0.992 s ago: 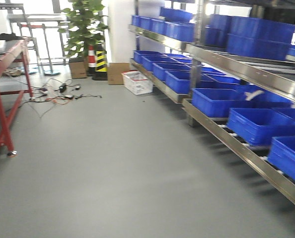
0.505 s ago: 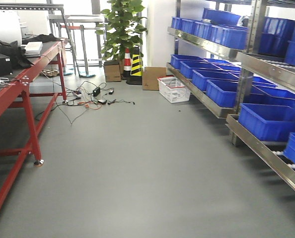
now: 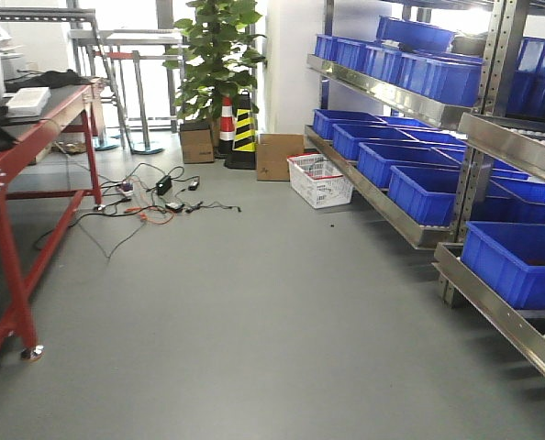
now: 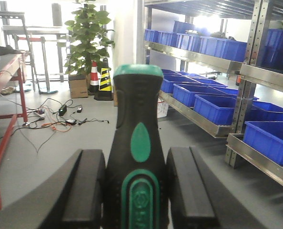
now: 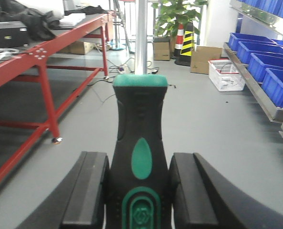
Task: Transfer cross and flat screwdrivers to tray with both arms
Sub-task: 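Drive along the blue-bin shelves to the conveyor with the grey tray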
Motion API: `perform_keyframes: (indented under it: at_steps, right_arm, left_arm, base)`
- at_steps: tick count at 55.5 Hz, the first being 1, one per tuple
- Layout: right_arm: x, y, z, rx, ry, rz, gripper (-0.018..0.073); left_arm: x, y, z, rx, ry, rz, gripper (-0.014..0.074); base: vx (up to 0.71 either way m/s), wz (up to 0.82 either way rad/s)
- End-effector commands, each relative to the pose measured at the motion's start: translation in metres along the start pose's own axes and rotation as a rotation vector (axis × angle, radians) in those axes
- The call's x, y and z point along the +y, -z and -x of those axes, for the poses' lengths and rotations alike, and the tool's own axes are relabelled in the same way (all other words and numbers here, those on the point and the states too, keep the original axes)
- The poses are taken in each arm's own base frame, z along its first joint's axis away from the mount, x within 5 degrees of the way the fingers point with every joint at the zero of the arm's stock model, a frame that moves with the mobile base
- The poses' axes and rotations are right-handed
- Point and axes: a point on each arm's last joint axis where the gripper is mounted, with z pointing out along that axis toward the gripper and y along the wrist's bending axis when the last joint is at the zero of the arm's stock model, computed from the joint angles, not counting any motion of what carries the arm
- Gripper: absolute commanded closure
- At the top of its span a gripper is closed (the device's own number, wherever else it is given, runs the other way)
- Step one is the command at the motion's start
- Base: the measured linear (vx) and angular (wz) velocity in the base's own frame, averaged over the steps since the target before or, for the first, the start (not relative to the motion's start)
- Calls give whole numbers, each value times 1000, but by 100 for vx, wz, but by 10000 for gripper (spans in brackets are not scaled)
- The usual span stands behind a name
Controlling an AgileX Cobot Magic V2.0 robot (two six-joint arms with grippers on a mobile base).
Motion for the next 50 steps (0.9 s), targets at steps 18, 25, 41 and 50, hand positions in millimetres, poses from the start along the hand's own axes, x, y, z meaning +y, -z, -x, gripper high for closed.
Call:
perform_keyframes:
  at_steps: [18,25,41,50]
  right_arm:
    - [-2,4,15,-97,-17,-33,567]
    - [-2,4,15,-97,-17,-33,567]
    - [-2,4,15,-97,-17,-33,567]
    - [-2,4,15,-97,-17,-33,567]
  left_arm:
    - [-1,2,17,-119,10,-4,596]
    - [-1,2,17,-119,10,-4,596]
    - [-1,2,17,-119,10,-4,596]
    - [-1,2,17,-119,10,-4,596]
  base:
    - [54,-26]
    - [50,-50]
    - [47,-67]
    - [42,-76]
